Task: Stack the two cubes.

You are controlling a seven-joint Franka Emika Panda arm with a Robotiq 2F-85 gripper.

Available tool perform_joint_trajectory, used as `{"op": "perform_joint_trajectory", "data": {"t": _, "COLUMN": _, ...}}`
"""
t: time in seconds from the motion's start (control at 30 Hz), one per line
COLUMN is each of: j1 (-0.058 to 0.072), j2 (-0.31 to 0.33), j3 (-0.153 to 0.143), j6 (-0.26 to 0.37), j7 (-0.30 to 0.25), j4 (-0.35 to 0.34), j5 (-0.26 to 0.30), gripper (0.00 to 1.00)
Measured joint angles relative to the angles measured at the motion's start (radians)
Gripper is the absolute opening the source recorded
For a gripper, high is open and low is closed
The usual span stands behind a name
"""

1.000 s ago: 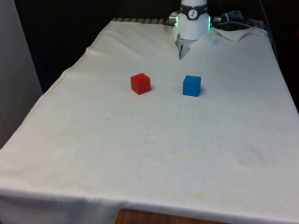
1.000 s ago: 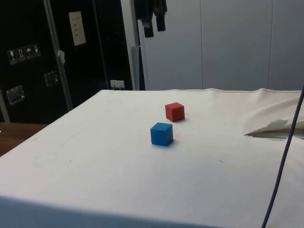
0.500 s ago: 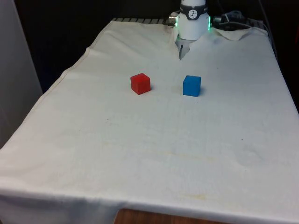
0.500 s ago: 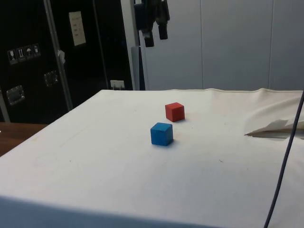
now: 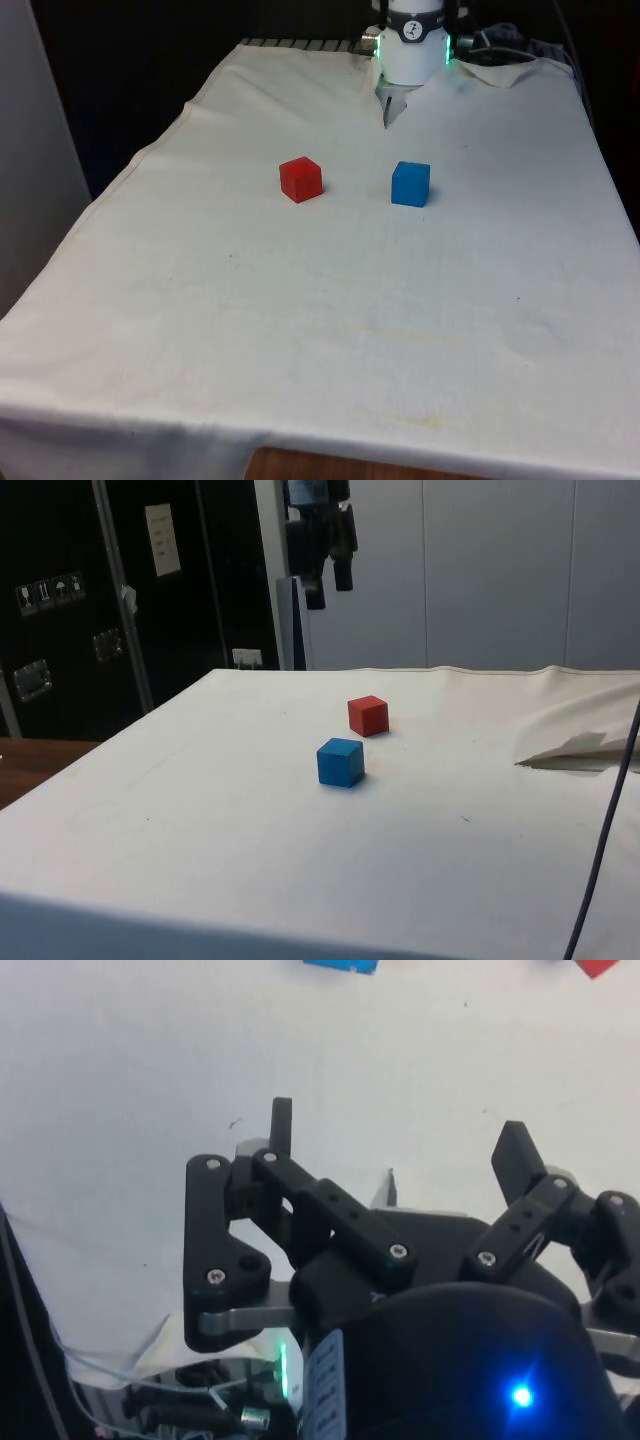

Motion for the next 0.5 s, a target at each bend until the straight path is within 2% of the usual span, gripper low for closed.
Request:
{"op": "perform_joint_trajectory", "data": {"t": 0.1, "j1": 0.0, "j2": 0.007, "j3": 0.004, "j6": 0.018, "j7": 0.002, "j4": -0.009, "j5": 0.0, "gripper": 1.0}}
{"op": "perform_joint_trajectory", "data": {"t": 0.5, "j1": 0.0, "j2": 0.072, "j3": 0.039, "j6": 0.16, "j7": 0.025, "j4": -0.067, "j5": -0.001, "gripper": 1.0}}
